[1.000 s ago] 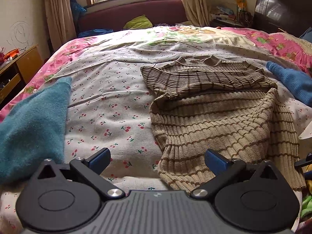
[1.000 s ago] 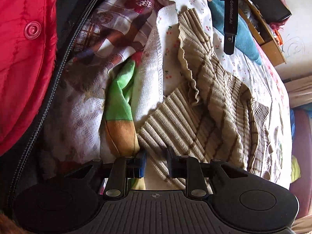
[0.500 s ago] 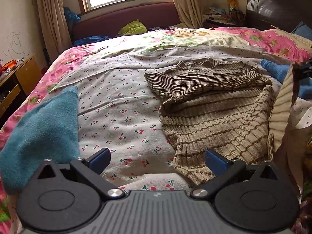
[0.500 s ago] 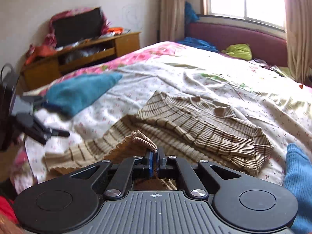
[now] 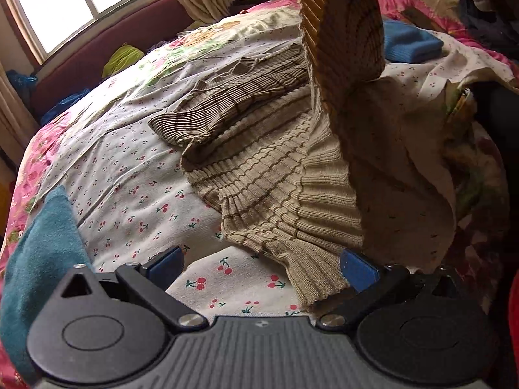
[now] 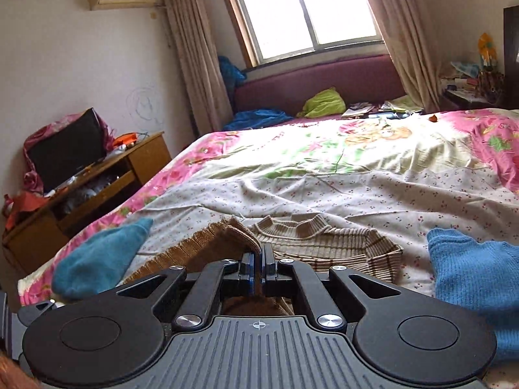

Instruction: Fold small clothes

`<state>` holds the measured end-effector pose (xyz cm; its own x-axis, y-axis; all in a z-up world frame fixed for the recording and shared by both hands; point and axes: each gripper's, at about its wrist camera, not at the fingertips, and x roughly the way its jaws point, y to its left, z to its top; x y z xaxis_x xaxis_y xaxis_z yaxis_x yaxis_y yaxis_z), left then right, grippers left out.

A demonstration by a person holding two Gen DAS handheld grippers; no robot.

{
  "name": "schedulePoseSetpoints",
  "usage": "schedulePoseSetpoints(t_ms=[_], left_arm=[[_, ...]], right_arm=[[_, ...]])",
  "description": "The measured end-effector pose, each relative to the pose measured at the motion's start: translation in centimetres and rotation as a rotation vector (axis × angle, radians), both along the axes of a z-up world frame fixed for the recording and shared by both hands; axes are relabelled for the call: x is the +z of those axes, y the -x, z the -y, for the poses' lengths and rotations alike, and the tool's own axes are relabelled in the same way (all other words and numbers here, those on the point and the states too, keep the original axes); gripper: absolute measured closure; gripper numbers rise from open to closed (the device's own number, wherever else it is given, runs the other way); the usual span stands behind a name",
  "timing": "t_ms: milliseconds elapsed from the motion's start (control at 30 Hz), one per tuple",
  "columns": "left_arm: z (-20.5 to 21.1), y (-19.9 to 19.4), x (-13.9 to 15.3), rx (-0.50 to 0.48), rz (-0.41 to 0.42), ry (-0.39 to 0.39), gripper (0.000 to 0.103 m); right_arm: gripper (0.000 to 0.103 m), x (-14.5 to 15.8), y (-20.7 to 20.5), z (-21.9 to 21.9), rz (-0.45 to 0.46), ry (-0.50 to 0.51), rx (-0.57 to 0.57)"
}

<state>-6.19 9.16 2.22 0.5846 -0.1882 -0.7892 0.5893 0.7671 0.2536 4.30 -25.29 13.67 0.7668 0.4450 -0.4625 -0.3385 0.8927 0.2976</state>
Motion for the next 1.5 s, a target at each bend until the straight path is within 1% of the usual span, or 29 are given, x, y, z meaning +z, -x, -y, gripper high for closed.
schedulePoseSetpoints(t_ms=[33, 100, 133, 167, 267, 333, 400, 467, 533, 600, 700, 767, 833, 867, 900, 967, 1000, 1067, 1100, 1167, 1200, 1233, 1267, 1300, 1333, 1400, 1500], left_arm=[[0.2, 0.1, -0.2, -0.024, -0.007, -0.018, 0.000], [0.6, 0.5, -0.9, -0.092, -0.019, -0.083, 0.000], [0.8, 0.7, -1.0, -0.112, -0.021, -0.098, 0.000], [0.9, 0.9, -1.0, -0.125, -0.021, -0.102, 0.000], [1.3, 1.0, -0.9, -0.150, -0.025, -0.078, 0.000], [1.9, 1.4, -1.2, -0.194, -0.003, -0.111, 0.000], [2.3, 1.7, -1.4, -0.245, 0.040, -0.152, 0.000], [2.9, 1.1, -1.7, -0.280, 0.066, -0.174, 0.000], [3.5, 0.6, -2.0, -0.334, 0.079, -0.191, 0.000], [4.3, 0.4, -2.3, -0.420, 0.074, -0.240, 0.000], [4.7, 0.3, -2.1, -0.510, 0.088, -0.298, 0.002], [5.0, 0.1, -2.3, -0.560, 0.095, -0.323, 0.005], [5.5, 0.1, -2.4, -0.606, 0.083, -0.324, 0.020], [5.9, 0.3, -2.6, -0.634, 0.079, -0.326, 0.023], [6.2, 0.6, -2.9, -0.663, 0.093, -0.341, 0.024], [6.8, 1.3, -3.9, -0.733, 0.147, -0.391, 0.026], [7.1, 1.7, -4.2, -0.757, 0.161, -0.410, 0.029], [7.5, 1.7, -4.7, -0.784, 0.154, -0.417, 0.037], [7.7, 1.7, -4.7, -0.786, 0.145, -0.412, 0.043], [7.9, 1.6, -4.7, -0.778, 0.138, -0.402, 0.050], [7.9, 1.5, -4.7, -0.769, 0.132, -0.394, 0.058], [7.9, 1.2, -4.6, -0.748, 0.118, -0.383, 0.067], [8.0, 0.7, -4.3, -0.707, 0.093, -0.360, 0.073], [8.0, 0.0, -4.0, -0.652, 0.061, -0.321, 0.079], [8.0, -0.7, -3.6, -0.602, 0.035, -0.278, 0.080], [7.6, -2.8, -2.4, -0.467, -0.021, -0.152, 0.082], [6.3, -6.4, -0.5, -0.243, -0.035, 0.030, 0.083]], right_arm=[[0.101, 0.1, 0.2, 0.2, -0.001, -0.002, -0.013], [0.101, 0.0, 0.4, 0.6, -0.009, -0.009, -0.039], [0.101, 0.0, 0.4, 0.7, -0.012, -0.012, -0.048], [0.101, 0.1, 0.5, 0.9, -0.012, -0.011, -0.059], [0.101, 0.4, 0.3, 1.2, -0.005, -0.023, -0.079], [0.101, 0.7, 0.0, 1.4, 0.002, -0.028, -0.086], [0.101, 1.0, -0.1, 1.4, 0.008, -0.017, -0.087], [0.101, 0.7, -0.3, 1.3, 0.004, -0.015, -0.092], [0.101, 0.5, -0.5, 1.4, -0.007, -0.010, -0.103], [0.101, 0.3, -0.6, 1.8, -0.018, -0.005, -0.118], [0.101, 0.1, -0.6, 2.5, -0.025, -0.004, -0.142], [0.101, -0.2, -0.8, 2.8, -0.031, -0.009, -0.152], [0.101, -0.6, -0.9, 2.9, -0.037, -0.007, -0.156], [0.101, -0.8, -1.0, 2.9, -0.043, -0.007, -0.158], [0.101, -0.9, -1.1, 3.0, -0.048, -0.007, -0.158], [0.101, -1.2, -1.3, 3.1, -0.056, -0.003, -0.162], [0.101, -1.4, -1.4, 3.3, -0.060, -0.001, -0.167], [0.101, -1.7, -1.7, 3.7, -0.071, -0.003, -0.180], [0.101, -1.8, -1.9, 3.9, -0.076, -0.006, -0.186], [0.101, -2.1, -2.0, 4.1, -0.081, -0.009, -0.193], [0.101, -2.2, -2.0, 4.2, -0.083, -0.010, -0.195], [0.101, -2.3, -1.9, 4.3, -0.085, -0.012, -0.196], [0.101, -2.5, -1.9, 4.5, -0.089, -0.015, -0.198], [0.101, -2.7, -2.0, 4.7, -0.092, -0.018, -0.200], [0.101, -2.8, -2.1, 4.9, -0.095, -0.021, -0.204], [0.101, -3.1, -2.3, 5.3, -0.104, -0.034, -0.215], [0.101, -3.1, -2.6, 5.8, -0.105, -0.038, -0.228]])
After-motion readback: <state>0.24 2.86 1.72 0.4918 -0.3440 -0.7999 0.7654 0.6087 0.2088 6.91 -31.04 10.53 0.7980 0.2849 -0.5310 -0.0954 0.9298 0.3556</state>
